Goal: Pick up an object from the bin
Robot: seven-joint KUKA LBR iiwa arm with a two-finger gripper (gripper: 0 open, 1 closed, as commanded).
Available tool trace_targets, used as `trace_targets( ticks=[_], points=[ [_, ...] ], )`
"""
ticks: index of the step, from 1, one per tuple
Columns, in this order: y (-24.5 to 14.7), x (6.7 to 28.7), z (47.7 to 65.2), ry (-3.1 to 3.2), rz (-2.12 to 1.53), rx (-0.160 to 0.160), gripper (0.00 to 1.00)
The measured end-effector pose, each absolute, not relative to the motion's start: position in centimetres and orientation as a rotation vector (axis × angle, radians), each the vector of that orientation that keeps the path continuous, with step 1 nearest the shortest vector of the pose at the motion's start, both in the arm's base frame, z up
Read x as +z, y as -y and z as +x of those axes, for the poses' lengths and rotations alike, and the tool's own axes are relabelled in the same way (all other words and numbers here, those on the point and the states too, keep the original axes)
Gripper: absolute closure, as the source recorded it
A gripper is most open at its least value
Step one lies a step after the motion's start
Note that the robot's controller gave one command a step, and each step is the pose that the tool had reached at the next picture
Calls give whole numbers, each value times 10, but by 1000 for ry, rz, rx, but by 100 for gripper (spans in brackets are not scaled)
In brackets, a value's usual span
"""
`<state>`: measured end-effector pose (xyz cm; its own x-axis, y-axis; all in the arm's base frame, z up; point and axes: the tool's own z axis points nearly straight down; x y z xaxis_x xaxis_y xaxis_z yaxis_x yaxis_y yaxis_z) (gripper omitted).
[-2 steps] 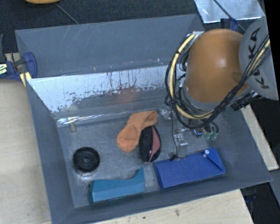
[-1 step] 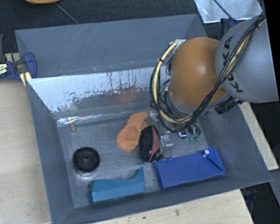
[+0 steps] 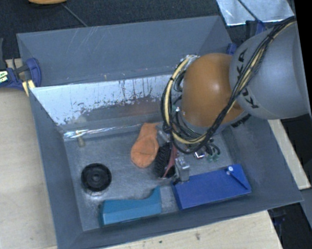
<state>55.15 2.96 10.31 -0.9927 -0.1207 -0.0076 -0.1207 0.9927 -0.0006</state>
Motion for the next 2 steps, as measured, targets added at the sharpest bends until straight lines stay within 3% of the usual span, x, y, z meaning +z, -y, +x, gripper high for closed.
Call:
trace_targets(
  ticks=[1,2],
  points=[
    [-26,71,577,-3128,-233,1,100],
    [-26,71,577,-3128,-232,1,100]
  ],
)
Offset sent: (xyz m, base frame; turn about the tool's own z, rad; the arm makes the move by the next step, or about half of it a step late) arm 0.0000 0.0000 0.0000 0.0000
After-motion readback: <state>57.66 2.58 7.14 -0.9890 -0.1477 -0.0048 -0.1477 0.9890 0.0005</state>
